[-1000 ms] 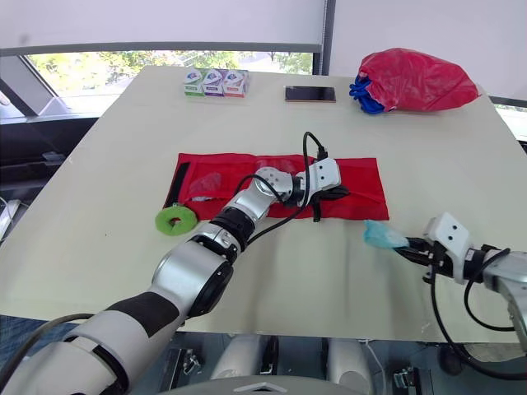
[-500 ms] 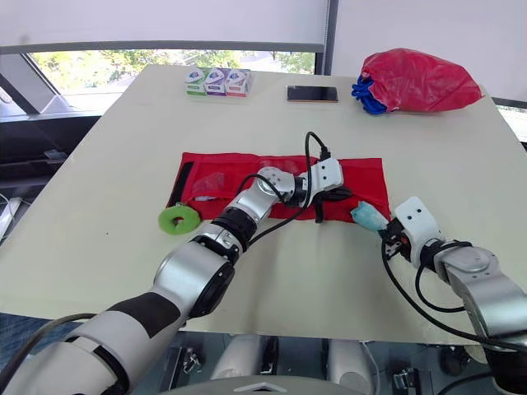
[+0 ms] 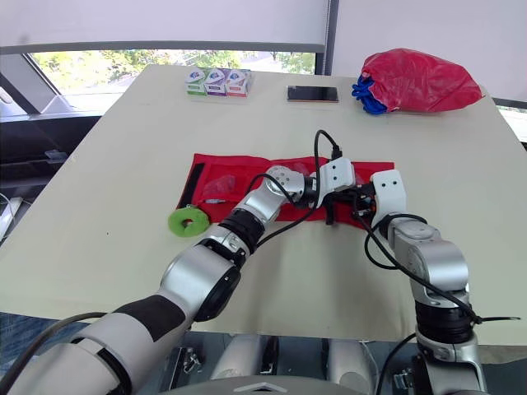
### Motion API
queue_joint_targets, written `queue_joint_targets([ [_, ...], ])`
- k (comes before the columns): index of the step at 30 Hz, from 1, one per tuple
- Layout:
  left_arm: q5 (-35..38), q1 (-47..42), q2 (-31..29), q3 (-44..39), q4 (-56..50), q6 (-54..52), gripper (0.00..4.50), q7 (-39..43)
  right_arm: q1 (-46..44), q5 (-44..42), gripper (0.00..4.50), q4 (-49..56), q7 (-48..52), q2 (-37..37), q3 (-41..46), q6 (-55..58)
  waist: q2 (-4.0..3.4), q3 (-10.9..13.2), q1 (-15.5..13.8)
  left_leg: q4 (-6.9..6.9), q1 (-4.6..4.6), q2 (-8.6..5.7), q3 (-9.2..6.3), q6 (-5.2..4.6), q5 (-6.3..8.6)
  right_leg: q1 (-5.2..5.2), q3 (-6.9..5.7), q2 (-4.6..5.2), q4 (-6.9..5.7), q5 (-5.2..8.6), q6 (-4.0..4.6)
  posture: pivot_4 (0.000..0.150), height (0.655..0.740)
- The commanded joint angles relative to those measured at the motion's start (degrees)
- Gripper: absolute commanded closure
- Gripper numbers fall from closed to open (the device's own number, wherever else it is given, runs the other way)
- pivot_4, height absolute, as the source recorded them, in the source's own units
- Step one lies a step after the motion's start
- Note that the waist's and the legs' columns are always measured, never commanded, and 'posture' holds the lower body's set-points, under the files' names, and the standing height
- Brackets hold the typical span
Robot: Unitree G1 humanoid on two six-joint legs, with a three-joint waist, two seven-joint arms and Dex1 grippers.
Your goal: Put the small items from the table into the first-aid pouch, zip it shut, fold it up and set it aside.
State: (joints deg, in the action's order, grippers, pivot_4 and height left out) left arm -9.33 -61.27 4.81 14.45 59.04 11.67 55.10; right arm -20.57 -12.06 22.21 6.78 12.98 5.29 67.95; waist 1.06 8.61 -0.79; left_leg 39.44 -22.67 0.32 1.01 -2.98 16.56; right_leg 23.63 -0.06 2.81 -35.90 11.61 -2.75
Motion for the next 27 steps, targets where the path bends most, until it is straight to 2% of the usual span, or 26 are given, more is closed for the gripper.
queue_joint_targets([
  [1,0.7,0.3,1.6,1.2,-2.9,-0.2,4.5,1.1,-3.0,1.3,4.35,-1.4,-4.7,-3.8,3.4,-4.5,-0.02,0.0,0.0,-0.02,0.01,0.0,0.0,0.0,0.0,0.01,0.0,0.0,0.0,0.0,0.0,0.15,0.74],
  [2,0.7,0.4,1.6,1.3,-3.1,-0.3,4.5,1.1,-3.2,1.7,4.35,-2.1,-5.2,-4.2,3.6,-5.4,-0.02,0.0,0.0,-0.03,0.01,0.0,-0.01,0.0,0.0,0.01,0.0,-0.01,-0.01,0.0,0.0,0.15,0.74],
  [4,0.6,0.5,1.6,1.4,-3.2,-0.4,4.5,1.0,-3.2,2.0,3.39,-2.6,-5.1,-4.1,3.2,-5.9,-0.02,0.0,0.0,-0.03,0.01,0.0,-0.02,0.0,0.0,0.01,-0.02,-0.01,-0.01,0.0,0.0,0.15,0.74],
  [5,0.6,0.3,1.6,1.3,-3.0,-0.5,4.5,0.7,-2.7,1.9,3.33,-2.0,-4.6,-3.7,2.8,-5.9,-0.02,0.0,0.0,-0.03,0.01,0.0,-0.02,0.0,0.0,0.0,-0.02,0.0,-0.01,0.0,0.0,0.15,0.74],
  [6,0.5,0.1,1.6,1.2,-2.7,-0.6,4.5,0.3,-2.1,1.8,2.8,-1.3,-3.8,-3.0,2.2,-6.0,-0.02,0.0,0.0,-0.03,0.01,0.0,-0.01,0.0,0.0,0.0,-0.02,0.0,-0.01,0.0,0.0,0.15,0.74],
  [7,0.4,-0.1,1.5,1.1,-2.3,-0.7,4.5,-0.3,-1.4,1.7,2.61,-0.4,-2.8,-2.1,1.5,-6.1,-0.02,0.0,0.0,-0.03,0.01,0.0,0.0,0.0,0.0,0.01,-0.01,0.01,0.0,0.0,0.0,0.15,0.74],
  [8,0.2,-0.3,1.5,1.0,-1.9,-0.7,4.5,-0.9,-0.4,1.2,1.84,0.9,-1.3,-0.6,0.7,-5.5,-0.02,0.0,0.0,-0.03,0.01,0.0,-0.01,0.0,0.0,0.0,-0.01,0.01,0.0,0.0,0.0,0.15,0.74],
  [10,0.1,-0.6,1.4,0.8,-1.2,-0.7,4.5,-1.7,1.2,0.2,1.05,3.2,1.4,1.9,-0.2,-4.6,-0.03,0.0,0.1,-0.05,0.01,-0.01,-0.03,0.0,0.0,0.01,-0.02,0.01,0.01,0.0,0.0,0.15,0.74],
  [18,0.3,-1.7,1.7,0.3,0.9,-0.5,4.5,-3.3,10.6,-10.6,1.05,18.6,17.1,16.6,3.4,-0.9,-0.06,0.0,0.1,-0.08,0.02,0.01,-0.06,-0.01,0.01,-0.01,-0.04,0.01,0.04,0.01,0.0,0.15,0.74],
  [22,1.2,-1.8,2.2,-0.2,0.9,-0.8,4.5,-2.6,15.3,-15.3,1.05,21.2,21.7,19.7,10.8,-2.0,-0.05,0.0,-0.1,-0.05,0.02,0.02,-0.07,-0.01,0.0,-0.01,-0.03,-0.01,0.03,0.01,-0.01,0.15,0.74],
  [24,3.5,-1.3,2.4,-1.5,-0.6,-1.7,4.5,0.2,17.3,-15.2,0.51,19.4,20.7,19.3,14.9,-2.8,-0.05,0.0,0.0,-0.03,0.02,0.02,-0.09,-0.01,0.0,-0.03,-0.04,-0.01,0.03,0.01,-0.01,0.15,0.74],
  [26,5.9,-0.9,2.5,-3.1,-2.3,-3.3,3.87,1.6,19.2,-14.0,0.0,17.4,19.3,18.9,16.5,-4.6,-0.04,0.0,0.0,-0.02,0.03,0.03,-0.03,-0.01,0.0,-0.03,0.01,0.01,0.03,0.01,-0.01,0.15,0.74],
  [27,7.1,-0.5,2.2,-3.6,-3.8,-3.8,3.57,3.0,19.7,-13.3,0.0,16.3,18.2,18.3,16.6,-5.5,-0.04,0.0,0.0,-0.02,0.02,0.04,-0.02,-0.01,0.0,-0.02,0.01,0.01,0.03,0.01,-0.01,0.15,0.74],
])
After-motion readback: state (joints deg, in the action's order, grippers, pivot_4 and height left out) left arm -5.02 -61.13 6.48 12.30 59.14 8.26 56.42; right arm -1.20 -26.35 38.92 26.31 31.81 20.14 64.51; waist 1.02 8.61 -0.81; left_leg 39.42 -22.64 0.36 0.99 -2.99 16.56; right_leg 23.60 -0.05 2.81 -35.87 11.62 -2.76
